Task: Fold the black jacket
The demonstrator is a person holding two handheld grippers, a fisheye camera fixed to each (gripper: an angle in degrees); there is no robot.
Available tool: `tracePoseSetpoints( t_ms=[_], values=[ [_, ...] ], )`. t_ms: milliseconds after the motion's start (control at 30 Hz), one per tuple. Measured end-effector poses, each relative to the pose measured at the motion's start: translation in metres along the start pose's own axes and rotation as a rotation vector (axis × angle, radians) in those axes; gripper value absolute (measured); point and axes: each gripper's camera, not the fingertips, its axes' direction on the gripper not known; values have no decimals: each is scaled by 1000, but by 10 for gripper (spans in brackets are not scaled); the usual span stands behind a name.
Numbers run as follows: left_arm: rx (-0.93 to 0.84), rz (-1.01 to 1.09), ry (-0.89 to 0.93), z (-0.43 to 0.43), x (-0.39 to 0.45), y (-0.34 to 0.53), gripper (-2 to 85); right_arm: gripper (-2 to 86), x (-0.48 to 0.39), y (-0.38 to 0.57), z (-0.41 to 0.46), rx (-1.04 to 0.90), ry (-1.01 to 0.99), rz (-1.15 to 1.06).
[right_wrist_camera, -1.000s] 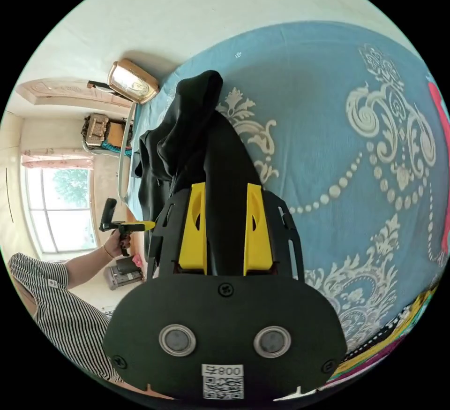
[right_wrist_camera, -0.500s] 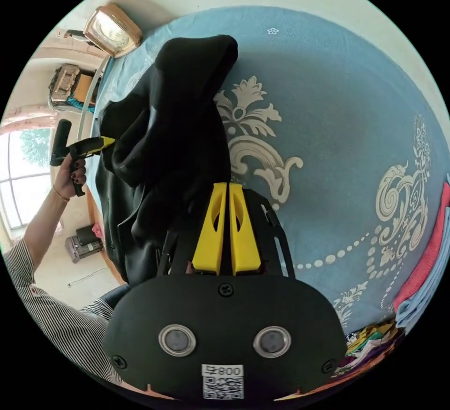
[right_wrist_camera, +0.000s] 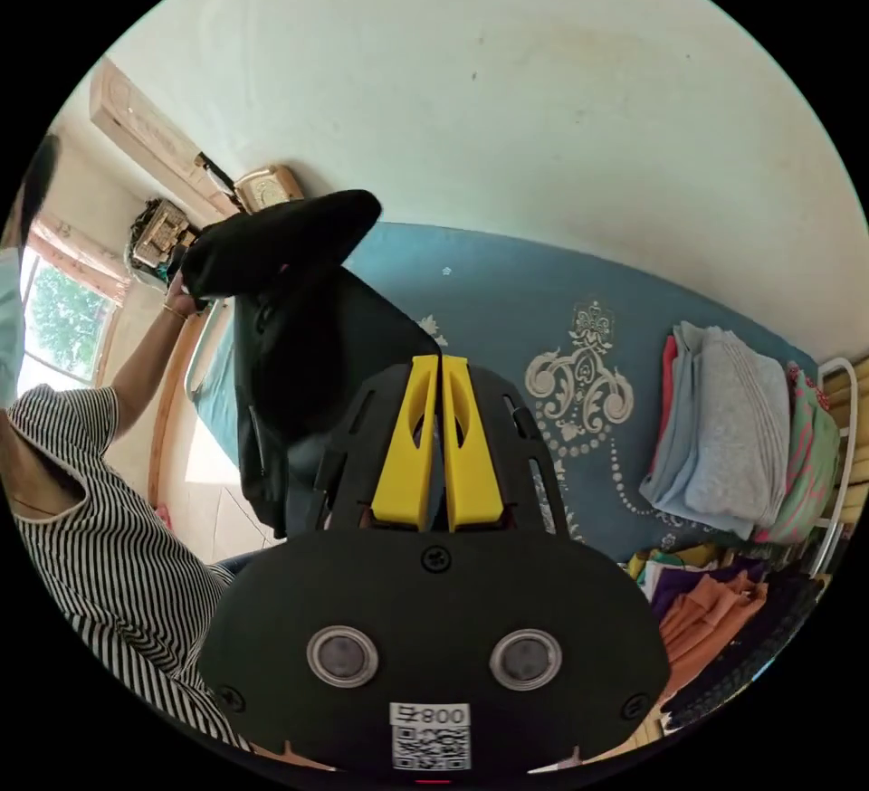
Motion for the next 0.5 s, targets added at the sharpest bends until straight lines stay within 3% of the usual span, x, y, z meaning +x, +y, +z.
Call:
tracePoseSetpoints(
  t_ms=[67, 133, 267, 500],
  values=[
    [-108, -101, -19, 46, -35, -22, 49, 3, 42, -26, 5, -46, 45, 78],
    [-99, -171, -83, 66, -50, -16, 63, 3, 88, -49, 34, -121, 62, 181],
    [-241, -108, -192, 86, -67, 30, 88, 5, 156, -71, 106, -326, 145, 370],
    [-521, -209, -564, 27, -110, 177, 116, 38, 115, 34, 167, -388, -93, 281]
  ],
)
